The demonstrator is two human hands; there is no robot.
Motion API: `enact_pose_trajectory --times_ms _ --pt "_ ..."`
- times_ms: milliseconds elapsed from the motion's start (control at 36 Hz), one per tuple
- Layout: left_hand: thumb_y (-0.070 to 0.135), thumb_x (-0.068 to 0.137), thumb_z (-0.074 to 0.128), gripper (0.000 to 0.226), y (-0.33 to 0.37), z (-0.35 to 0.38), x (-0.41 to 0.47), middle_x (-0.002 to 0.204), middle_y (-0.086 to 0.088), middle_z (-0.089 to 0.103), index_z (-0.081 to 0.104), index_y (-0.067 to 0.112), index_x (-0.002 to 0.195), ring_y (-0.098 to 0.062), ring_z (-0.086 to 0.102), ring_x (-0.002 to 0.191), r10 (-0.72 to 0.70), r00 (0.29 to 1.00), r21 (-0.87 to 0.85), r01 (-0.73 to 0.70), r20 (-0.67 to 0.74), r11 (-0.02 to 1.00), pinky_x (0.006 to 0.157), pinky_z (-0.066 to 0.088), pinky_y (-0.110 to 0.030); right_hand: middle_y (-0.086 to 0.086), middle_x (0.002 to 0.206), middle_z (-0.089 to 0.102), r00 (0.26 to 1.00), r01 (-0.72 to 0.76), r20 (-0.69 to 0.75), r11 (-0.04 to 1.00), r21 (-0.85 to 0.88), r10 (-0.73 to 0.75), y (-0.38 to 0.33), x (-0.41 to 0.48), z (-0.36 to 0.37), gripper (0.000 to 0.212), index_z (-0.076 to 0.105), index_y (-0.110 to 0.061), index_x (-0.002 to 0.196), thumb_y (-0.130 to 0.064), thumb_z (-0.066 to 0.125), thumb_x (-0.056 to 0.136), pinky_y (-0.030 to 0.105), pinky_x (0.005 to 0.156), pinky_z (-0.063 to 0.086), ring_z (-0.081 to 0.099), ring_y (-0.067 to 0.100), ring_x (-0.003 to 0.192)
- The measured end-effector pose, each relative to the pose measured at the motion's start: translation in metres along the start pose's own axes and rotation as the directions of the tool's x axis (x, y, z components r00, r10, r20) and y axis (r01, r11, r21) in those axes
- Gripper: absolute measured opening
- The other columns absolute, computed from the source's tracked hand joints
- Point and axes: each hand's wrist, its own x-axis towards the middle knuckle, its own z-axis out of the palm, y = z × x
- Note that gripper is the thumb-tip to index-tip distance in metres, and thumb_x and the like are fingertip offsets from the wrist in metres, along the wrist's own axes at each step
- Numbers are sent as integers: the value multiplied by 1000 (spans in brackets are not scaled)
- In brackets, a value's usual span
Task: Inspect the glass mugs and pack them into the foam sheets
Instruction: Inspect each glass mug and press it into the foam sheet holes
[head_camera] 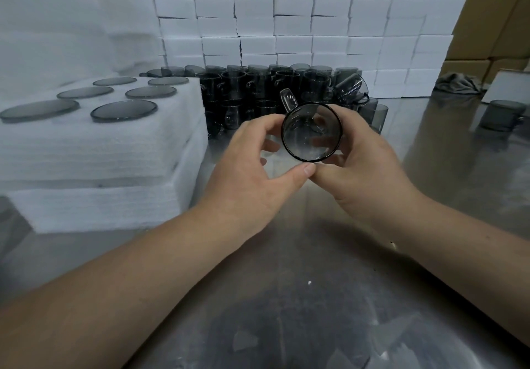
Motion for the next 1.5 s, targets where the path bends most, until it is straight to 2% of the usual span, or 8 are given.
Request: enact_pose_trajectory --times_ms 389,556,778,861,973,1056,1278,1501 --pt "34 71 63 45 -3 3 2 117 13 55 40 44 109 -4 55 108 -13 1000 -186 8 -28 982 89 47 -34 -11 116 61 996 1 91 975 221 -22 8 2 1 57 47 -27 119 11 59 79 20 95 43 58 1 109" --pt "26 78 55 35 -4 4 4 121 7 56 44 32 111 0 57 107 -54 998 -343 40 -32 939 87 45 -15 -19 108 65 996 -60 76 979 193 46 8 0 -1 55 47 -18 130 10 50 83 17 78 48 64 5 96" --pt "31 85 44 32 -4 0 5 117 15 61 52 34 116 2 55 111 -115 993 -351 97 -28 931 103 40 -36 -16 87 70 999 -53 -3 987 149 54 3 0 -3 52 53 -46 106 2 55 88 22 73 51 64 27 79" --pt "31 90 41 36 -3 -1 4 126 11 58 49 32 126 -5 48 122 -119 993 -340 120 23 933 108 34 -38 -8 95 72 999 -39 1 982 182 40 1 0 -4 53 61 -53 85 0 58 87 37 93 48 62 29 93" --pt "19 98 42 42 -5 -3 5 137 7 49 39 19 140 -5 40 129 -123 987 -346 150 99 926 111 29 -36 -6 132 52 995 -99 20 970 223 97 2 2 -4 42 59 -26 114 6 57 86 24 103 40 45 8 127" --pt "14 95 48 36 -1 -2 5 114 17 62 46 12 131 8 53 109 -84 988 -346 125 130 930 96 37 -13 -7 137 44 993 -117 31 961 250 113 1 1 -4 39 60 -15 115 10 56 85 6 87 43 43 8 128" --pt "27 84 63 34 -4 -2 7 104 17 65 54 25 117 12 59 89 -178 982 -347 186 54 919 67 41 -4 1 142 43 989 -131 89 975 182 116 -3 -2 -2 35 64 -17 111 4 62 83 28 111 31 35 -3 129" --pt "47 69 61 28 -9 0 9 96 13 69 64 34 93 -5 63 95 -285 958 -370 277 32 887 93 46 -31 -15 117 58 987 -162 32 970 183 159 -2 2 -1 32 66 -36 87 -4 66 79 36 94 49 64 10 95"
